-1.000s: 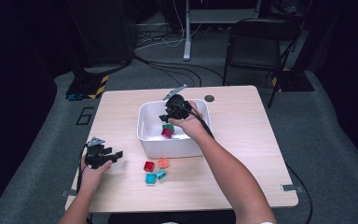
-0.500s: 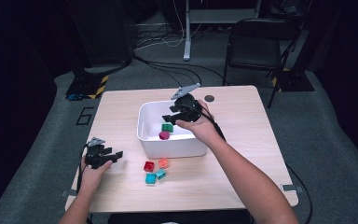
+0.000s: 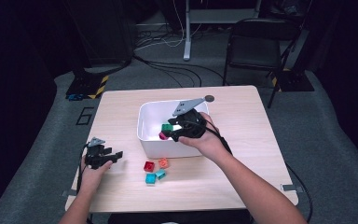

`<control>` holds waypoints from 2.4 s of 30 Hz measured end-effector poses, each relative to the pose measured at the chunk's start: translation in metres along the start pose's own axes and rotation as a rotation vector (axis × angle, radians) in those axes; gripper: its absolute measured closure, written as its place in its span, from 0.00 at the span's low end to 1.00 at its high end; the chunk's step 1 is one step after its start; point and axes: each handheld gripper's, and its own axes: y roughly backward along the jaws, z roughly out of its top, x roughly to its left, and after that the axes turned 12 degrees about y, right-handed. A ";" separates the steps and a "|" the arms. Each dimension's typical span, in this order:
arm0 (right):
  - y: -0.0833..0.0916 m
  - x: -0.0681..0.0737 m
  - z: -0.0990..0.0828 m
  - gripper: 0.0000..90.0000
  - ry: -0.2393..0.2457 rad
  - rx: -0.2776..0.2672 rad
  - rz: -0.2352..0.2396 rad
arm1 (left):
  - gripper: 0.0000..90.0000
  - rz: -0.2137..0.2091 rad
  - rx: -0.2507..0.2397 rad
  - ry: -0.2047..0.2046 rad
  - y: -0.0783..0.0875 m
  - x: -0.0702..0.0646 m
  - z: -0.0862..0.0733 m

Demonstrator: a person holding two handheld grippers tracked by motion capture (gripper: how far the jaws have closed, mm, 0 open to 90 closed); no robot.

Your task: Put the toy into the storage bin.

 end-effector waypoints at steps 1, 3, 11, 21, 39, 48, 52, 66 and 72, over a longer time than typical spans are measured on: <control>0.000 0.003 -0.001 0.56 0.000 -0.001 0.003 | 0.42 0.000 0.004 -0.002 0.000 0.000 0.000; 0.000 0.008 -0.005 0.56 0.002 -0.003 0.007 | 0.42 0.001 0.006 -0.002 0.000 0.000 0.000; -0.017 0.035 -0.031 0.57 0.014 0.014 0.021 | 0.42 0.001 0.006 -0.001 0.000 0.000 0.000; -0.039 0.053 -0.062 0.54 0.003 0.036 0.023 | 0.42 0.002 0.007 -0.002 0.000 0.000 0.000; -0.074 0.073 -0.104 0.55 -0.050 0.071 0.048 | 0.42 0.005 0.005 -0.003 0.000 0.000 -0.001; -0.093 0.085 -0.116 0.55 -0.059 0.102 0.099 | 0.42 0.012 0.010 -0.002 0.003 0.000 -0.004; -0.100 0.087 -0.117 0.55 -0.062 0.111 0.110 | 0.42 0.014 0.003 0.001 0.004 0.002 -0.005; -0.120 0.091 -0.113 0.54 -0.041 0.124 0.108 | 0.42 0.018 0.007 0.007 0.006 0.002 -0.006; -0.124 0.092 -0.111 0.60 -0.029 0.123 0.091 | 0.42 0.015 0.003 0.006 0.005 0.002 -0.005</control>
